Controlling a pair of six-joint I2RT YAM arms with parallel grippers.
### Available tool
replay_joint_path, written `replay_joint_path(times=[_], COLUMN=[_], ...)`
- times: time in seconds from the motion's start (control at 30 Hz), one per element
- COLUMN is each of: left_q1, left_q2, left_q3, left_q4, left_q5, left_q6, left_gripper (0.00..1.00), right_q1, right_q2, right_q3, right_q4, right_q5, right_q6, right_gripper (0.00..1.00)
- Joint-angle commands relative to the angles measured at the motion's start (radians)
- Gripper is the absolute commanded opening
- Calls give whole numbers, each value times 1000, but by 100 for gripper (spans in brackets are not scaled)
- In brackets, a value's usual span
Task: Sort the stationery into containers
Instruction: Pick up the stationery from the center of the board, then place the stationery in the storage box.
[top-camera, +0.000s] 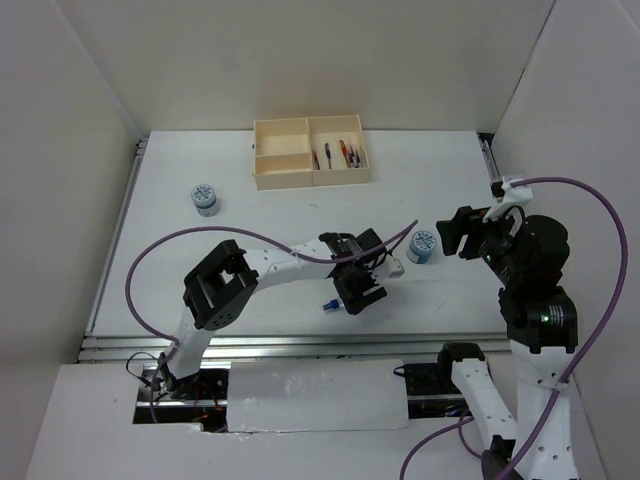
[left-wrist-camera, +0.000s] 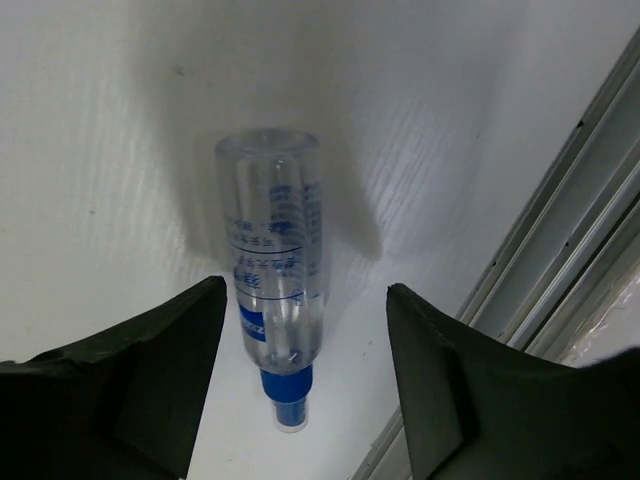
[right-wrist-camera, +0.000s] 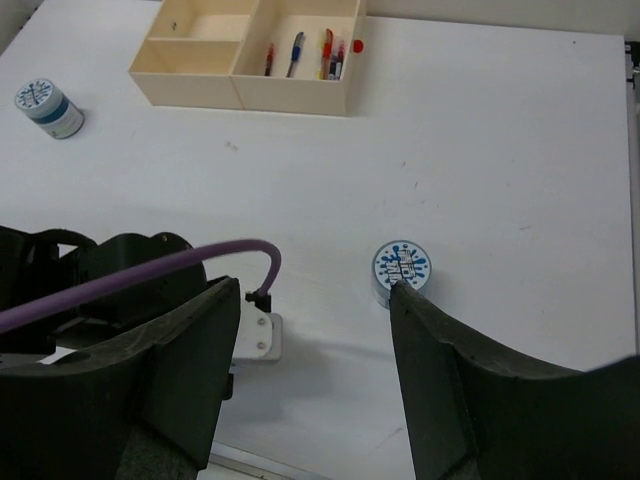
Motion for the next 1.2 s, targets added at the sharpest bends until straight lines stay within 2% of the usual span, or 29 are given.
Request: replay_joint_path(times=[0.0, 0.1, 0.13, 0.2, 0.23, 0.3, 0.47, 0.5, 0.57, 0.6, 0.63, 0.67, 0.77, 0.83, 0.87, 0.97, 1.07, 1.17], left_q1=[-13, 1, 9, 45, 56, 101, 258, 289, 381, 409, 447, 463, 533, 579, 590, 634, 654, 685], left_q2=[-17, -76, -92, -121, -126, -133, -192, -201, -210, -201, -168, -146, -49, 4, 12, 12, 67, 135], left_q3=[-41, -107, -124, -150, -154, -156, -81, -57, 11, 110, 172, 288, 487, 555, 547, 459, 502, 569], left_q4=[20, 69, 78, 84, 80, 60, 26, 14, -20, -100, -141, -167, -218, -201, -177, -3, 21, 41], left_q5=[0, -6, -4, 0, 0, -9, -30, -23, 18, 70, 68, 46, -27, -52, -58, -96, -92, -57], left_q6=[15, 44, 61, 75, 86, 113, 228, 302, 414, 562, 636, 690, 871, 951, 1045, 1159, 1206, 1171], left_gripper=[76, 63, 52, 40, 30, 19, 5, 0, 0, 0, 0, 0, 0, 0, 0, 0, 0, 2], right_q1=[-11, -15, -15, -20, -20, -24, -26, -26, -28, -26, -28, -28, -28, -26, -26, -26, -26, -28], right_q2=[16, 16, 17, 17, 20, 26, 46, 51, 55, 60, 63, 68, 78, 89, 97, 101, 101, 98], right_q3=[35, 30, 24, 21, 20, 20, 32, 29, 24, 18, 15, 12, 4, 7, 7, 6, -3, -15], right_q4=[-14, -11, -9, -1, 0, 5, 12, 14, 21, 26, 29, 34, 40, 41, 43, 40, 31, 34], right_q5=[-32, -37, -35, -38, -43, -50, -60, -63, -72, -73, -76, -79, -86, -90, -90, -89, -81, -76], right_q6=[-9, -11, -12, -14, -14, -15, -17, -17, -15, -11, -9, -7, -6, -6, -4, -6, -20, -26], right_gripper=[68, 68, 68, 67, 68, 67, 67, 67, 67, 67, 67, 67, 67, 67, 67, 67, 67, 67])
